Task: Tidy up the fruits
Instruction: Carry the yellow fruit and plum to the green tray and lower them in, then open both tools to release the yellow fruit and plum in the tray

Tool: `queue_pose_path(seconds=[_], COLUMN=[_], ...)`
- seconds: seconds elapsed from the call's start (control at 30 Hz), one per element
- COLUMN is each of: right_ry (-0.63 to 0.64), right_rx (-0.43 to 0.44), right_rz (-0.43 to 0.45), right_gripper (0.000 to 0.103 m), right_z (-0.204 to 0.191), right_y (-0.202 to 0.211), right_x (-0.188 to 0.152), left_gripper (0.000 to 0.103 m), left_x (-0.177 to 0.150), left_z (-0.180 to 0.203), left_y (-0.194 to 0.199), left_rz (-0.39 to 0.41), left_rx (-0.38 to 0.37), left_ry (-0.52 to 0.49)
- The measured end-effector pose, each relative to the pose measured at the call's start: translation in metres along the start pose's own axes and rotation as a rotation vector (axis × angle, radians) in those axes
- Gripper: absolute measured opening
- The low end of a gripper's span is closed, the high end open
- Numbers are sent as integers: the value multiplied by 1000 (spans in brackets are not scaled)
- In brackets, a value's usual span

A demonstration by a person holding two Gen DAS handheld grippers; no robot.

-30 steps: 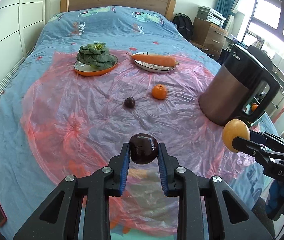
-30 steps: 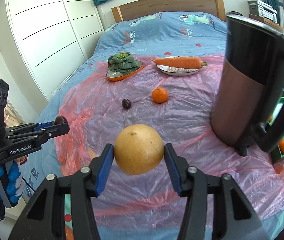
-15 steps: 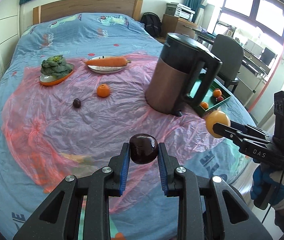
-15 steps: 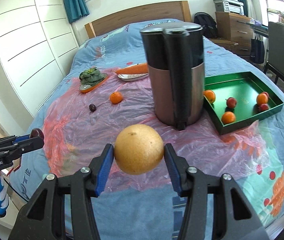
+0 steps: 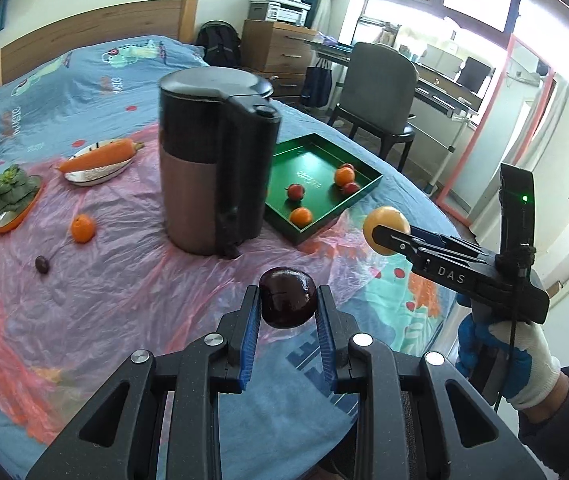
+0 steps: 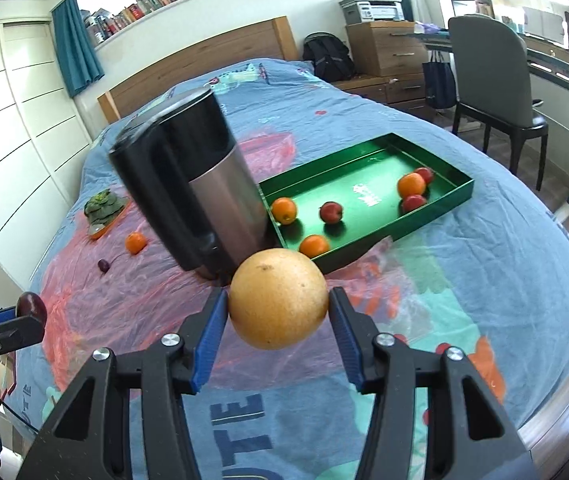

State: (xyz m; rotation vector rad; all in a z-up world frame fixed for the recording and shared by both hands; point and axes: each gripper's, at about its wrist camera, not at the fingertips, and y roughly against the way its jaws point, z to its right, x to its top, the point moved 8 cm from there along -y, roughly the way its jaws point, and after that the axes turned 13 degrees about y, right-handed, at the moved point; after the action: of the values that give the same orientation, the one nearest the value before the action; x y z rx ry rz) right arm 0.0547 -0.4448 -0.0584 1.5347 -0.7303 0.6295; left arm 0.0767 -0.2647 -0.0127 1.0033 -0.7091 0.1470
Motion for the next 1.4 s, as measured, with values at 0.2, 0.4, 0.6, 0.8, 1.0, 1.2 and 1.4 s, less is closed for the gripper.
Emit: queue_pose_path(seconds=[0.2,0.4,0.6,0.8,1.0,1.2,1.4], right_ry=[-46,-78,-88,-70,-31,-5,-43], right_rx=[-62,-123,-182,-258,-324,-379,-391], right_rz=[14,10,-5,-23,-37,-75,-69], right_gripper=[72,72,72,72,72,72,72], right_z=[55,102,142,178,206,228,242], right_y=[-14,-42,-76,-113,-147,-174,-191], right_x=[17,37,48,56,68,68,70], left_gripper=[23,23,23,23,23,23,23], left_x=[25,54,66,70,79,81,76], left_z=[42,74,90,86,84,89,86], left_y=[-40,-95,-157,-211,-249,-280,-299], left_rz=[-24,-47,-91,-137,-146,-171,-196], left_rx=[-40,-51,-34,-12,0,-7,0], left_ry=[-40,-63,-99,-92,-90,-95,-87])
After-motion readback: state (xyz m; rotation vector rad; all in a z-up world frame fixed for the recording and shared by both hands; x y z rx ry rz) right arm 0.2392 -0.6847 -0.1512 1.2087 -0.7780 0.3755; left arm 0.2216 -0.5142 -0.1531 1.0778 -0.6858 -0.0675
